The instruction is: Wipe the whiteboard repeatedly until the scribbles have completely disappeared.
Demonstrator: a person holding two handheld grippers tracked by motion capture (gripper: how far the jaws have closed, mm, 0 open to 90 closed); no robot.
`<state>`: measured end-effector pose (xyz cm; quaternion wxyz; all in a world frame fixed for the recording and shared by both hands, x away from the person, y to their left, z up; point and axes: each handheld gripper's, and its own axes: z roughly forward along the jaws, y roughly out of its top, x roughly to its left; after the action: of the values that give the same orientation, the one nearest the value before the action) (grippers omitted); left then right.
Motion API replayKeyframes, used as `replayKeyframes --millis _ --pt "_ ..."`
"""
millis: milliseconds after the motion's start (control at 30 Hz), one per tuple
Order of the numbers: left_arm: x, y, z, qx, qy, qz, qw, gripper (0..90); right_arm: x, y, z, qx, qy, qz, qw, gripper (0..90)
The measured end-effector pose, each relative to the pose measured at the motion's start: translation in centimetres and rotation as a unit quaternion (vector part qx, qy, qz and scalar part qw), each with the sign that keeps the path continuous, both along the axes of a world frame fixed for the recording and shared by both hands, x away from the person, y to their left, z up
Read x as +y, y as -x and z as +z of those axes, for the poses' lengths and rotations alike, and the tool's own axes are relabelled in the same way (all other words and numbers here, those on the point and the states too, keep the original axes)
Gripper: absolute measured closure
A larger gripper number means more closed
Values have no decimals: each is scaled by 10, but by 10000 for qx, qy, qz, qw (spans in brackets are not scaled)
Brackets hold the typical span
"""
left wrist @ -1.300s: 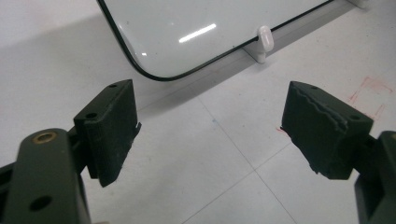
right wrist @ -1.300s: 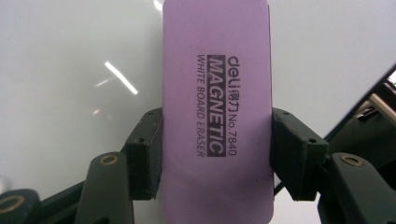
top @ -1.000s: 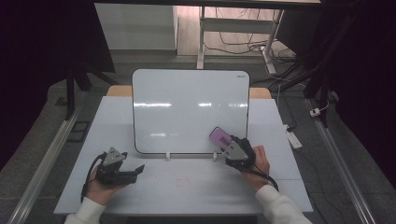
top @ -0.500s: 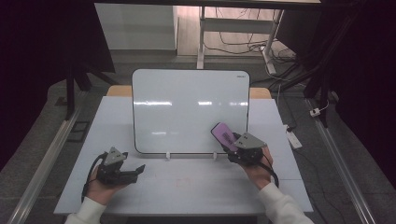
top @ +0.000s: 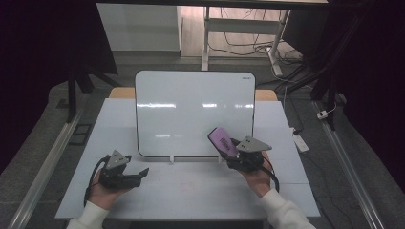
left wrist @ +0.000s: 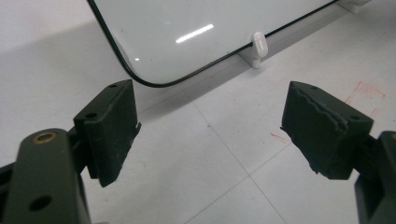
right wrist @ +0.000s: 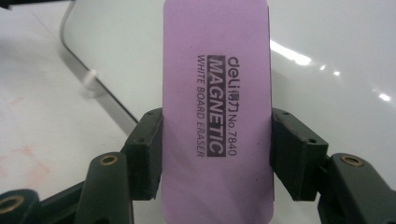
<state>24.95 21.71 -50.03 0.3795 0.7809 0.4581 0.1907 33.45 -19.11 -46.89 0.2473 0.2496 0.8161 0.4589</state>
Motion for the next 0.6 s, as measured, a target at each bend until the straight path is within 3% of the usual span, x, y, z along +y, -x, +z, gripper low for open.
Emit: replayKeyframes --millis 233,467,600 --pt "-3 0 1 -23 13 -11 10000 197 3 8 -2 205 -267 162 9993 405" --pt "-8 -1 3 -52 92 -15 9999 197 6 11 -5 395 -468 151 9980 405" --pt "-13 -5 7 -3 431 -79 9990 198 9 15 -5 387 -598 166 9973 404"
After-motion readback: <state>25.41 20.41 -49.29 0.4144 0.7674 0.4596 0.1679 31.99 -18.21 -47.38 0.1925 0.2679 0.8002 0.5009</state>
